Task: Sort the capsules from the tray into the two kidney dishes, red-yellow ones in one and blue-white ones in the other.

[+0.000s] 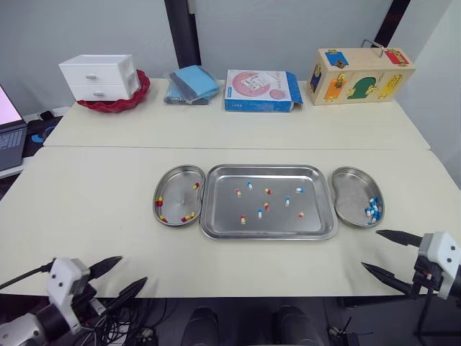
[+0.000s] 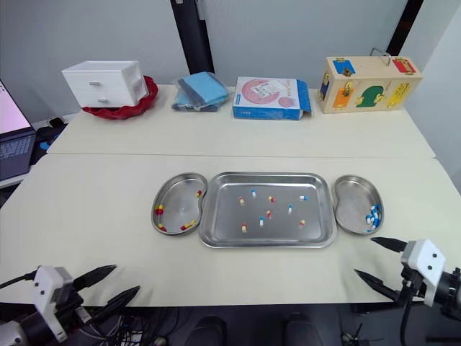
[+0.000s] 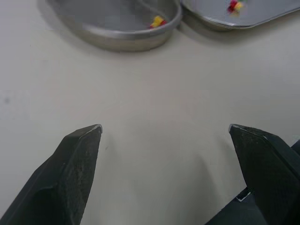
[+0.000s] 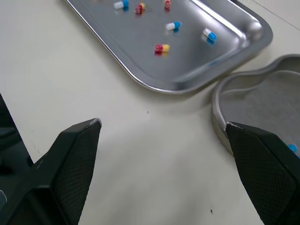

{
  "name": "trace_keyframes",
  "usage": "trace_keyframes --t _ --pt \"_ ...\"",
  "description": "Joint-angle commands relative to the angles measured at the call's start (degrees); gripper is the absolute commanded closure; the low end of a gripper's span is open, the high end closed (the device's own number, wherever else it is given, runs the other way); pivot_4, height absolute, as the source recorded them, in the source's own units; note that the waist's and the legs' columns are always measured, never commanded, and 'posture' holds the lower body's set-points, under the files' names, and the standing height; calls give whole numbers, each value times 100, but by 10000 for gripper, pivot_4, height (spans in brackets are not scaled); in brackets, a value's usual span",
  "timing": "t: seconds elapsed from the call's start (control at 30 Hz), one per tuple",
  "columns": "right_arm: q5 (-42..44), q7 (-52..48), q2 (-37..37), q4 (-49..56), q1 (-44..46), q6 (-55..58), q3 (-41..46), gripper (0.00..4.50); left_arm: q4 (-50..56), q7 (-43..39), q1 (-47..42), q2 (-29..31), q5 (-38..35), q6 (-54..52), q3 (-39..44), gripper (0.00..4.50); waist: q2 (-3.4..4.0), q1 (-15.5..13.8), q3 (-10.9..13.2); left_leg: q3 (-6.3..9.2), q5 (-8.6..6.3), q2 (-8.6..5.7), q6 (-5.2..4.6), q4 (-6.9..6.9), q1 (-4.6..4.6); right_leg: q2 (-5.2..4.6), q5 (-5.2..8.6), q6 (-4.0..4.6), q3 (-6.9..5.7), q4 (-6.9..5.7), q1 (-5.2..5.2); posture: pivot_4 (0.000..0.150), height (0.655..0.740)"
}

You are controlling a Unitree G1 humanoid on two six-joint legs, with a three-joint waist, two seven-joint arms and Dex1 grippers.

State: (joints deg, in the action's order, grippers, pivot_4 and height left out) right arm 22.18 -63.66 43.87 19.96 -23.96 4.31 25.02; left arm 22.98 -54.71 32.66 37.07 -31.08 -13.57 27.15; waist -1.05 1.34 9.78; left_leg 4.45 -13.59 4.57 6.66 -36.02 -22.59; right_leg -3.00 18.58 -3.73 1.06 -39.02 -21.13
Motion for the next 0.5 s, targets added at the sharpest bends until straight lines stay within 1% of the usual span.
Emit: trace_keyframes --t 0.03,0.17,0.23,0.3,0.37,0.5 --pt "186 59 -77 444 21 -58 -140 552 635 76 -255 226 -206 -361 -220 0 0 5 -1 0 0 0 0 0 1 0 0 -1 1 0 0 1500 7078" --pt "382 279 -168 1024 93 202 -444 552 962 78 -848 485 -181 -684 -723 0 7 13 -1 0 0 0 0 1 3 1 -1 -1 3 0 1 1500 7078" --pt "424 456 -194 1244 203 396 -638 552 981 176 -1333 646 108 -840 -1188 0 6 12 -1 0 0 0 0 0 4 1 -2 -3 3 0 2 1500 7078" --pt "482 613 -193 1419 283 636 -800 552 932 309 -1874 669 282 -966 -1612 0 7 -2 0 1 0 0 0 -2 6 1 -3 -5 2 -1 5 1500 7078" --pt "499 709 -176 1533 325 775 -896 552 860 289 -2264 658 300 -1052 -1892 0 5 -11 0 1 0 -2 0 -3 6 1 -5 -7 3 -1 7 1500 7078" --pt "562 983 -221 1729 445 1071 -1044 552 341 228 -3395 517 491 -1182 -2580 0 7 -14 1 1 1 -2 0 -2 3 2 -5 -7 4 0 4 1500 7078"
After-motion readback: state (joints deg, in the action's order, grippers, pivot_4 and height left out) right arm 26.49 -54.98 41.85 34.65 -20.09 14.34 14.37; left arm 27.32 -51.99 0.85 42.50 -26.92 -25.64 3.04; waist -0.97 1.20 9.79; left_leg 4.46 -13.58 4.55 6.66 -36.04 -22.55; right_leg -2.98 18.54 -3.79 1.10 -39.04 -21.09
